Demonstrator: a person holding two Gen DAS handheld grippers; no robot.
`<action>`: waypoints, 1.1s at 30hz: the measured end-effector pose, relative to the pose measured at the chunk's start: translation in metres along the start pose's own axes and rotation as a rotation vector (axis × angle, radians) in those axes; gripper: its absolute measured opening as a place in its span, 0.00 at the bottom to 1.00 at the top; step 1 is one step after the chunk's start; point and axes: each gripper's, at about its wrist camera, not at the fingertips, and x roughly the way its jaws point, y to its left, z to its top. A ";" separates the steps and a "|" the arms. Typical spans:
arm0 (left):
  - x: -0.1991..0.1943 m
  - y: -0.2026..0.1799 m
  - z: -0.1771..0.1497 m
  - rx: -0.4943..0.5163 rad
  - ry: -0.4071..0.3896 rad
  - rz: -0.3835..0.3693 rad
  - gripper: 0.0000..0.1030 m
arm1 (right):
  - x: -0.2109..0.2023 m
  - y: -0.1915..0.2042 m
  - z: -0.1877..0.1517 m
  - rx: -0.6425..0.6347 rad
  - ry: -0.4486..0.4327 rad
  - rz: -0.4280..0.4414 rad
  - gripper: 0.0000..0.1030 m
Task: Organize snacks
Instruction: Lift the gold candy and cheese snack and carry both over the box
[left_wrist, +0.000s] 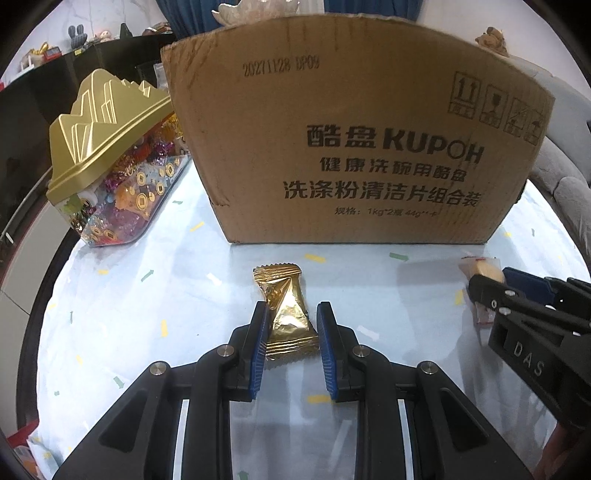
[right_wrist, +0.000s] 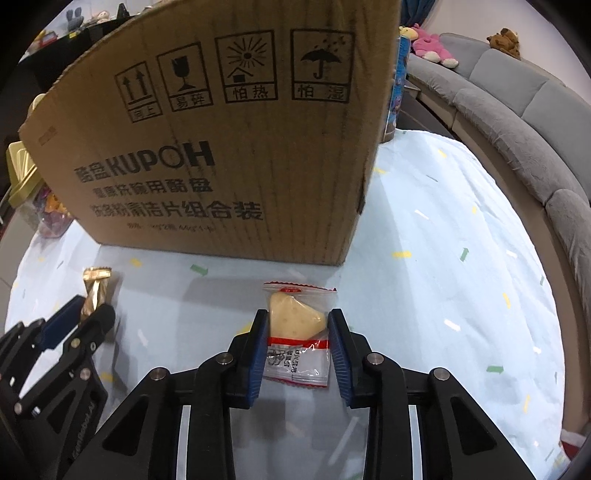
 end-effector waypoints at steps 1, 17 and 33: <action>-0.002 -0.001 0.000 0.001 -0.002 -0.001 0.26 | -0.003 0.000 -0.001 -0.001 -0.001 0.000 0.32; -0.065 0.008 0.009 0.016 -0.063 -0.013 0.26 | -0.085 0.006 0.001 -0.035 -0.099 0.021 0.32; -0.128 0.015 0.023 0.013 -0.145 -0.014 0.26 | -0.144 0.004 0.011 -0.058 -0.190 0.051 0.32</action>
